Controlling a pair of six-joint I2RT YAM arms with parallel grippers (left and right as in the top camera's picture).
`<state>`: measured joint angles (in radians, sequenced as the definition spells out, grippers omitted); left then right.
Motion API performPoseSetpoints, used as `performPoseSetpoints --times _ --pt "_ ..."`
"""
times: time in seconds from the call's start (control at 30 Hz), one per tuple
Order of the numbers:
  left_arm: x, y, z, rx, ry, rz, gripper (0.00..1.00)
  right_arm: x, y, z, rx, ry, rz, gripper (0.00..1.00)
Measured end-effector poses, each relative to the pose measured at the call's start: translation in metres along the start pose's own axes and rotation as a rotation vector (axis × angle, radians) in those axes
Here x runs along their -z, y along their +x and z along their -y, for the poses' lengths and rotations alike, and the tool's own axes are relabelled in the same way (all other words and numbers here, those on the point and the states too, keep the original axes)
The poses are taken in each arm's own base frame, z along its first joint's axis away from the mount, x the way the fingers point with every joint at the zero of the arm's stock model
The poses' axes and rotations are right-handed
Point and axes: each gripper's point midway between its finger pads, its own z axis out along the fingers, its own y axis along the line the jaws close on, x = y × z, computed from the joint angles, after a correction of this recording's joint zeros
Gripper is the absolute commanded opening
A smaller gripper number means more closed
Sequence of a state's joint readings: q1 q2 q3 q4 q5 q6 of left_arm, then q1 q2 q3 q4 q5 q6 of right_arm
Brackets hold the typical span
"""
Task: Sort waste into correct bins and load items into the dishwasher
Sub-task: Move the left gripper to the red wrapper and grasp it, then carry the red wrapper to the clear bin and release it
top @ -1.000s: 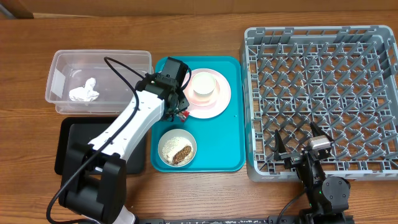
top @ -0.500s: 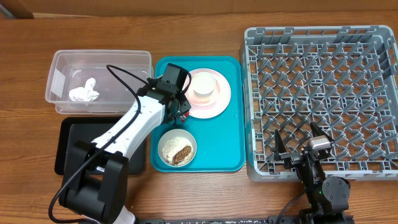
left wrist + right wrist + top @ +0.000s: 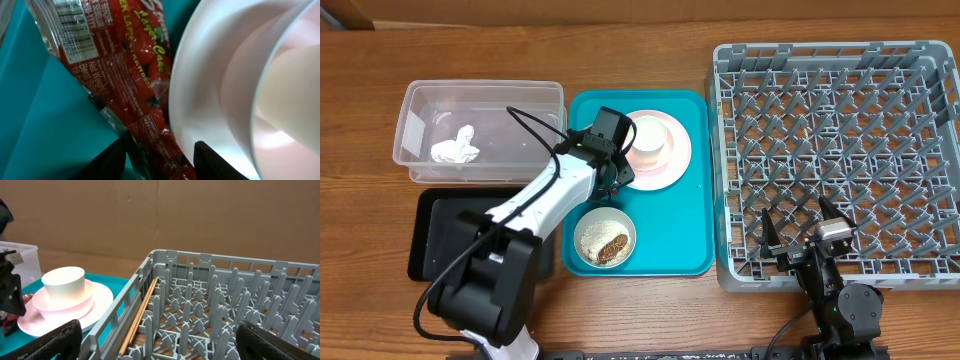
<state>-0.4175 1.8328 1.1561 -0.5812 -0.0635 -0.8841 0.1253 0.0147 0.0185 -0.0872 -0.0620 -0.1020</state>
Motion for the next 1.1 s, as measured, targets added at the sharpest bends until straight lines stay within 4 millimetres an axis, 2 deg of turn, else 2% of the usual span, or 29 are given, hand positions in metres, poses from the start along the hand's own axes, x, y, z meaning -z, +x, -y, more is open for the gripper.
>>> performPoseSetpoints --times 0.1,0.33,0.57,0.9,1.1 --pt "-0.0011 0.0005 -0.0004 0.000 -0.002 -0.002 0.30 0.0000 0.0000 -0.0001 0.000 0.000 0.000 1.00" --pt "-0.0011 0.0004 0.0007 0.004 0.003 -0.003 0.18 0.0000 -0.0001 -0.0001 0.000 0.000 0.000 1.00" --pt "-0.0010 0.0024 0.0029 0.004 0.015 -0.015 0.16 0.0000 0.0001 -0.0001 0.000 0.000 0.000 1.00" --pt "-0.0008 0.0075 -0.0011 -0.001 0.001 -0.038 0.04 0.0000 0.0000 -0.0001 0.000 0.000 0.000 1.00" --pt "-0.0006 0.0080 -0.0015 -0.005 -0.001 -0.040 0.04 0.0000 0.0001 -0.0001 0.000 0.000 0.000 1.00"
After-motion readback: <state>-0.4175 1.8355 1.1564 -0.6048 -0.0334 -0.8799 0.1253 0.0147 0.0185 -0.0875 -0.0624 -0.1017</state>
